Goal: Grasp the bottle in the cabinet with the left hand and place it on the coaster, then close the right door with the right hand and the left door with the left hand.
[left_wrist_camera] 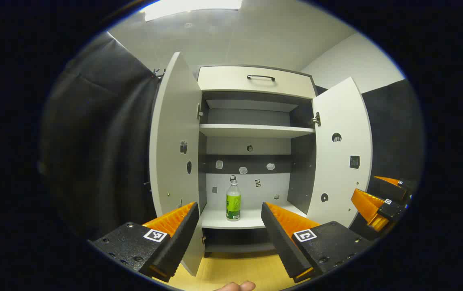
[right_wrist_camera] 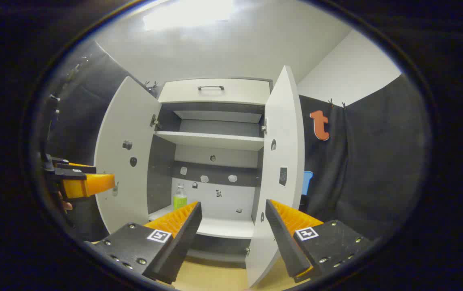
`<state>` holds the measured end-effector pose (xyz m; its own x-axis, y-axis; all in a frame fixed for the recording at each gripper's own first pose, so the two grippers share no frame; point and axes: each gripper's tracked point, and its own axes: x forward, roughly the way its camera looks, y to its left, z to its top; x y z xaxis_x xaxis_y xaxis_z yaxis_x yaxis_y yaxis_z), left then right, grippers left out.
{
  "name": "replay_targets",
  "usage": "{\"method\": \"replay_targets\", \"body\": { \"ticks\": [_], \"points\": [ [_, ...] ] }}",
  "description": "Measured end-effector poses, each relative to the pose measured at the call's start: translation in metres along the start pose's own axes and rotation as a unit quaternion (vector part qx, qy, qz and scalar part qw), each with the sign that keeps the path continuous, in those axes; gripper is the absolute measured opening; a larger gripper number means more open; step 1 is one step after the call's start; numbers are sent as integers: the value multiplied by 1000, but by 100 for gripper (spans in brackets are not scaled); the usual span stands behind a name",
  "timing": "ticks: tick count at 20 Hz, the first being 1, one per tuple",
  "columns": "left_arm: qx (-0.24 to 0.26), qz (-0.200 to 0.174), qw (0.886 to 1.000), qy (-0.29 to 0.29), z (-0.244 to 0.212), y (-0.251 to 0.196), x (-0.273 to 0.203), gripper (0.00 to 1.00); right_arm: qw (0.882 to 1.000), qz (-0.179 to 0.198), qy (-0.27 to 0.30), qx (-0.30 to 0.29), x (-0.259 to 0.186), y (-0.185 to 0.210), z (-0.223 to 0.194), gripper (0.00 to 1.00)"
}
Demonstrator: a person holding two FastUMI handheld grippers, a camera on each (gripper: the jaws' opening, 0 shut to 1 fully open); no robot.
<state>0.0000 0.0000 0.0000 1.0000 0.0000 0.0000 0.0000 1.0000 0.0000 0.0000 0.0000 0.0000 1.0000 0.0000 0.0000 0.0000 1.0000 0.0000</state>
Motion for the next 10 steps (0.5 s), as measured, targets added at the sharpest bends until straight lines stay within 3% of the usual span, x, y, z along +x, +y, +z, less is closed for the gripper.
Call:
{"method": "replay_targets", "body": {
  "ticks": [4, 10],
  "points": [
    [1, -25, 1000, 4, -5, -4, 17, 98, 1000, -3, 4, 0, 15, 6, -2, 96],
    [-13, -35, 999, 14, -22, 7, 48, 98, 1000, -6, 3, -5, 34, 13, -7, 96]
  ]
}}
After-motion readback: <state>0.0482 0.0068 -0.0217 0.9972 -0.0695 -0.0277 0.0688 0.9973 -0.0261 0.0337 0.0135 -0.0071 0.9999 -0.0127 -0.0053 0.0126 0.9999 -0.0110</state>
